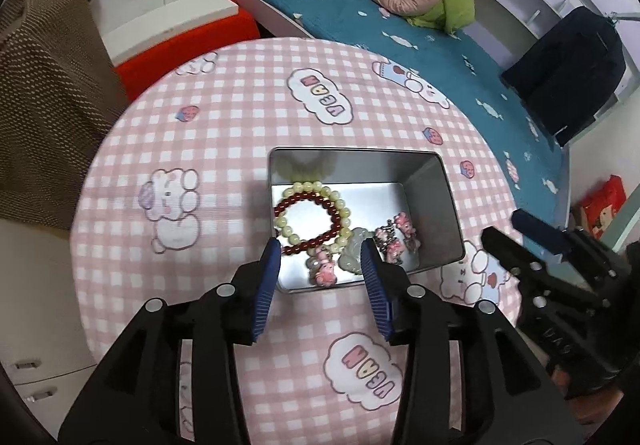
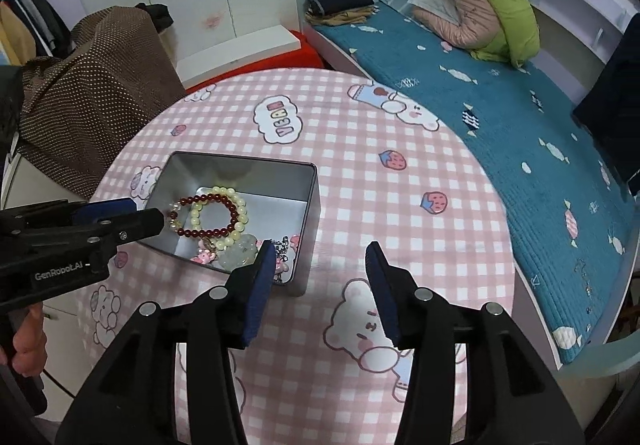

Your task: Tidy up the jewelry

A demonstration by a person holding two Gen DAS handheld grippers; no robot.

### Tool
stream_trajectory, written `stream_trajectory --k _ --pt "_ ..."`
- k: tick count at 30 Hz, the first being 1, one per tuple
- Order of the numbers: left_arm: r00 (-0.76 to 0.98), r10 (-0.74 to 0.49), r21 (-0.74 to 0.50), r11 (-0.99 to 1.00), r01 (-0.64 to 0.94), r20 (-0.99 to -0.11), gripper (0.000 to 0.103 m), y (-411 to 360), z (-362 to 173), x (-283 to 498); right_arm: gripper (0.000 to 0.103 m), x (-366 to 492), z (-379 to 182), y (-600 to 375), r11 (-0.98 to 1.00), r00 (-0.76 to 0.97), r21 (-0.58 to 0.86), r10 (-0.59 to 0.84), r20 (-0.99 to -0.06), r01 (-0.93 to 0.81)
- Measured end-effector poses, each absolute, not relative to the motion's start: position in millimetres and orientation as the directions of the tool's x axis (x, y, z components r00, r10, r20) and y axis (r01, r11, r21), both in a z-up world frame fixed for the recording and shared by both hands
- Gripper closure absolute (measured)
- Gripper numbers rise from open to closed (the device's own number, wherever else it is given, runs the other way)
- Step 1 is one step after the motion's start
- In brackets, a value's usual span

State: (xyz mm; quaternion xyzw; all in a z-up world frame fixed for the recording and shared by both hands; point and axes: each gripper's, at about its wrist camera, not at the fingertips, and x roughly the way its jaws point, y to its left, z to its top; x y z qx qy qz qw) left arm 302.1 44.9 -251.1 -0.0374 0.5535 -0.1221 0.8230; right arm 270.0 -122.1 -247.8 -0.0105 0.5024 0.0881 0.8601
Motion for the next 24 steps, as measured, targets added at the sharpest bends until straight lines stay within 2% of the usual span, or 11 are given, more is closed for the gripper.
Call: stream_trajectory --k 1,2,6,9,11,13,16,20,24 --pt "0.359 -0.233 -0.188 0.97 0.155 -0.904 0.046 45.4 -249.6 299.9 0.058 268.5 -244.8 -123.1 0.984 0.485 0.07 0.143 -0.863 -0.165" --pt "0.361 -0.227 -0.186 0.972 0.146 -0.904 0.043 46.4 -247.5 296.3 0.058 266.0 -240.7 -123.6 0.982 0.493 0.074 0.151 -0.857 -0.172" --pt "0.411 -0.202 -0.174 0.979 0.104 -0.889 0.043 49.6 -233.1 277.1 0.058 250.0 -225.1 -127.8 0.978 0.531 0.078 0.172 -0.83 -0.196" --pt "0.448 -0.176 -0.155 0.984 0.085 -0.876 0.043 47.8 -221.0 258.1 0.052 234.7 -212.4 -133.5 0.976 0.556 0.091 0.188 -0.81 -0.198" --pt "0.467 -0.168 -0.147 0.986 0.082 -0.868 0.043 44.4 -212.9 240.6 0.047 220.8 -203.0 -135.3 0.975 0.569 0.087 0.192 -0.8 -0.206" --pt "0.489 -0.151 -0.128 0.988 0.08 -0.859 0.043 40.3 -204.8 225.0 0.035 204.8 -192.4 -136.6 0.972 0.59 0.076 0.195 -0.783 -0.221" --pt "0.506 -0.15 -0.132 0.989 0.072 -0.849 0.043 33.9 -192.0 206.3 0.035 187.8 -179.8 -136.5 0.974 0.604 0.039 0.169 -0.779 -0.222" --pt "0.573 -0.139 -0.114 0.99 0.079 -0.807 0.042 19.4 -162.6 171.2 0.032 153.7 -151.8 -140.6 0.974 0.674 0.036 0.182 -0.716 -0.225" --pt "0.639 -0.143 -0.09 0.989 0.115 -0.756 0.034 7.7 -134.6 138.5 0.03 120.7 -127.5 -143.5 0.976 0.74 0.017 0.178 -0.648 -0.219"
